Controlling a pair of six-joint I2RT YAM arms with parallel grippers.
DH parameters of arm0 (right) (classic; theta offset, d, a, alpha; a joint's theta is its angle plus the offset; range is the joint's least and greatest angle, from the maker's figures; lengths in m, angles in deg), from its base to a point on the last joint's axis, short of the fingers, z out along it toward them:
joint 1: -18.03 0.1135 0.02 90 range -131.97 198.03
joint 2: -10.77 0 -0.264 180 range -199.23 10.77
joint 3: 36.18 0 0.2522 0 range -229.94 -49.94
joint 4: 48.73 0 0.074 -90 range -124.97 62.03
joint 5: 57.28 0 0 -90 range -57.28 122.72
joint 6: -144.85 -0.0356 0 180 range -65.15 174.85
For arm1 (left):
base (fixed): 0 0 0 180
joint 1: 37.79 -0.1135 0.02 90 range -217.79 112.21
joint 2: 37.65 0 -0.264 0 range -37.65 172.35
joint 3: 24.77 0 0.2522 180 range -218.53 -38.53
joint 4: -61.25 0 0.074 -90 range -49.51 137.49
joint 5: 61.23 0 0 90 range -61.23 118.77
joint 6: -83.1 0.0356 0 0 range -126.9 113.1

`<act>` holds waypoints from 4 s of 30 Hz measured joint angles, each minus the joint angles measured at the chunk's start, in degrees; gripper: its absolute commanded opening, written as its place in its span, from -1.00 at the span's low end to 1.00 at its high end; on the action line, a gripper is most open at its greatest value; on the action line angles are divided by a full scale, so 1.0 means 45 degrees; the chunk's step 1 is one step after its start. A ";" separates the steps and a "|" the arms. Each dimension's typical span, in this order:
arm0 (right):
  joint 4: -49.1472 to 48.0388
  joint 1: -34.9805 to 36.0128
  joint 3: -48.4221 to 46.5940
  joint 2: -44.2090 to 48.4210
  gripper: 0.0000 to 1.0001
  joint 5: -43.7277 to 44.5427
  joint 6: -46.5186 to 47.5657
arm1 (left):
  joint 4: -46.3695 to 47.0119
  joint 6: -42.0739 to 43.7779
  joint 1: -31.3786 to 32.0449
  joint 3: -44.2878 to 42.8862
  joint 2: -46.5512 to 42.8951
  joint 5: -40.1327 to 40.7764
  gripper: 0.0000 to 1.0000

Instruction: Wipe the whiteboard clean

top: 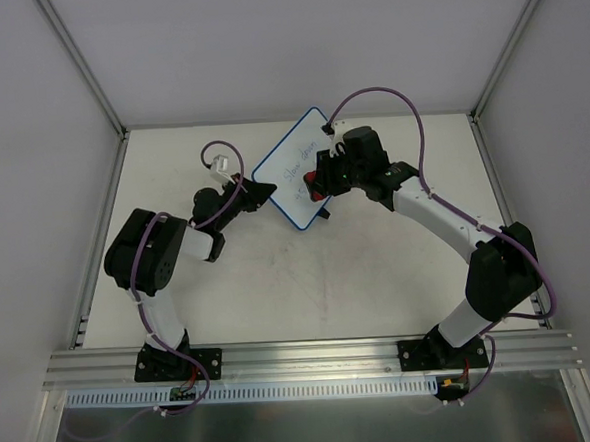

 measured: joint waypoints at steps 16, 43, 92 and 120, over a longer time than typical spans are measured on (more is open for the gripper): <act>-0.0155 -0.0005 0.0000 -0.0219 -1.00 -0.0010 0.0005 | 0.0165 -0.1297 -0.1632 -0.1384 0.1297 -0.4002 -1.00; -0.3303 0.0340 0.1292 -0.0811 -1.00 0.0495 0.0942 | 0.0078 -0.1025 -0.1875 -0.1462 0.1350 -0.6047 -1.00; -0.6324 0.1545 0.0243 -0.3492 -1.00 -0.0418 0.3774 | 0.0330 -0.0568 -0.2011 -0.0476 0.0763 -0.5707 -1.00; -0.6562 0.1962 0.0758 -0.3531 -1.00 0.1375 0.4235 | -0.0058 -0.0287 -0.1914 -0.0291 0.0432 -0.5353 -1.00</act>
